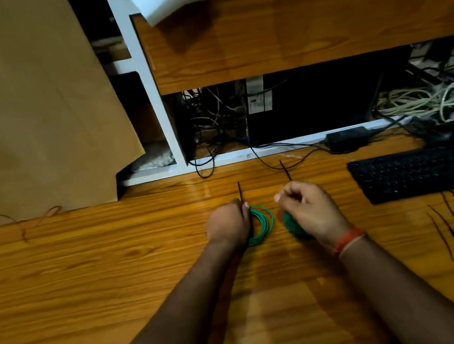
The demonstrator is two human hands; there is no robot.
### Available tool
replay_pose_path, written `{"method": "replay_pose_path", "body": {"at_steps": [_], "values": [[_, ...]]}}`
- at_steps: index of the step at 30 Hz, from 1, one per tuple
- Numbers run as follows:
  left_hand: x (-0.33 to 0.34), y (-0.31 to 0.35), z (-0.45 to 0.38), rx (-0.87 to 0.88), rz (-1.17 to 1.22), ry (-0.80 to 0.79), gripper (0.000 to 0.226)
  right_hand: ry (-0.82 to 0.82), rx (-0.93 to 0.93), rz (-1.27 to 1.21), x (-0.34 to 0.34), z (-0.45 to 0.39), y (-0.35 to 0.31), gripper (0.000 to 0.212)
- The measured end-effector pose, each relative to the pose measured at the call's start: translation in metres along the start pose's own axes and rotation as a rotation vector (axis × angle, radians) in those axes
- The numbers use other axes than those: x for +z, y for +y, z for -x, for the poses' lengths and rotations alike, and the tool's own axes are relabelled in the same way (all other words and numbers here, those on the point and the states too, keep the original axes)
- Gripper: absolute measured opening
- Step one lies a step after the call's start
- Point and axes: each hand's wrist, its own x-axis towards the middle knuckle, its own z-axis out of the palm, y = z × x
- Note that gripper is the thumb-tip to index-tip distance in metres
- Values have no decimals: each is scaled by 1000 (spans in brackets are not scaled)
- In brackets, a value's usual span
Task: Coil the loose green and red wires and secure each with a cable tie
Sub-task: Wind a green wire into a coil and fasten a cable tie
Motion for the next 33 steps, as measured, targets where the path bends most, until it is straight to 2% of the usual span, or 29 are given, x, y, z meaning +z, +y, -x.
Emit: {"method": "replay_pose_path", "body": {"at_steps": [5,15,17,21,25,27,30,33], "values": [[-14,-34,16,-5,62,-23,46,25,-3,65,42,2,-5,15],[-40,-126,103,-175,269,132,53,-245,-191,109,144,21,-31,16],[-36,-130,117,-179,284,131,49,-236,-270,147,151,31,-32,12],[-27,-106,117,-147,417,127,51,-74,-371,289,131,33,-19,7],[-18,-78,99,-144,518,190,48,149,-315,359,91,14,-8,5],[-17,-65,87,-139,467,165,53,223,-278,368,74,0,-4,8],[-12,-45,69,-139,364,60,68,166,-161,423,61,-28,7,13],[-2,-26,52,-129,325,-34,74,60,-33,497,54,-48,12,15]]}}
